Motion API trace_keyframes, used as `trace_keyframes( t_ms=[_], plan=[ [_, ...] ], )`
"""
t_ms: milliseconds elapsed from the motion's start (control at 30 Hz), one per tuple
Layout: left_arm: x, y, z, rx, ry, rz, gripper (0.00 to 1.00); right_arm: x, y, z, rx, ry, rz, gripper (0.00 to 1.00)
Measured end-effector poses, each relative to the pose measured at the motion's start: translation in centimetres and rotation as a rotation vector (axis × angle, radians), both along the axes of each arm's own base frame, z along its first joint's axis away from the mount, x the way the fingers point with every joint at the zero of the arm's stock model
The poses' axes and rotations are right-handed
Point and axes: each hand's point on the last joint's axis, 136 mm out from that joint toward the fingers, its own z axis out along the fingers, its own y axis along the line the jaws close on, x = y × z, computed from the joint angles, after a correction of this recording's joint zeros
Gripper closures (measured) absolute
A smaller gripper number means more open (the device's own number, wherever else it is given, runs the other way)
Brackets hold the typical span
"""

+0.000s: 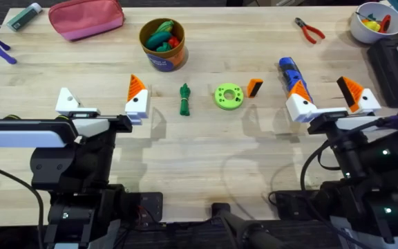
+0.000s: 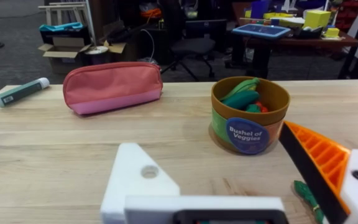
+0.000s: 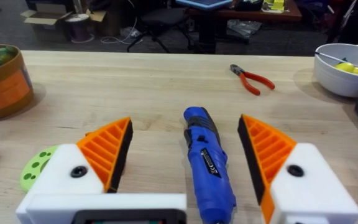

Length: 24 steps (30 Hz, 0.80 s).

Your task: Pick up the gripper from the table and insert it into the empty holder that is missing its gripper. Then pick up a screw, insert it into the mounting hole, and use the screwdriver to tighten it. Finally, clean up the table by picking up the vegetable and placing it into the bucket.

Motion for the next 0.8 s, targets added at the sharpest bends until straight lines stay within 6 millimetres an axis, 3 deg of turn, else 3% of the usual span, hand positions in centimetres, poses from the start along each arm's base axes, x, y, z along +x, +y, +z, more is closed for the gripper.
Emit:
trace_keyframes(
  t_ms=[333,500,600,733,800],
  plan=[
    [0.0,0.0,0.0,0.0,-0.002,0.0,0.015,0.0,0.0,0.4,0.0,-0.015,0.0,0.009],
    [-0.1,0.0,0.9,0.004,-0.018,0.001,0.016,-0.1,0.0,4.6,-0.003,-0.169,0.0,0.009],
    [-0.5,0.1,3.5,0.017,-0.066,0.004,0.016,-0.5,0.0,6.3,-0.003,-0.185,0.0,0.009],
    [-0.9,0.4,8.1,0.026,-0.103,0.025,0.016,-1.5,0.0,10.1,-0.003,-0.202,0.0,0.009],
    [-0.5,0.5,9.2,0.029,-0.061,0.03,0.015,-1.8,0.0,11.7,-0.003,-0.186,0.0,0.01]
  ],
)
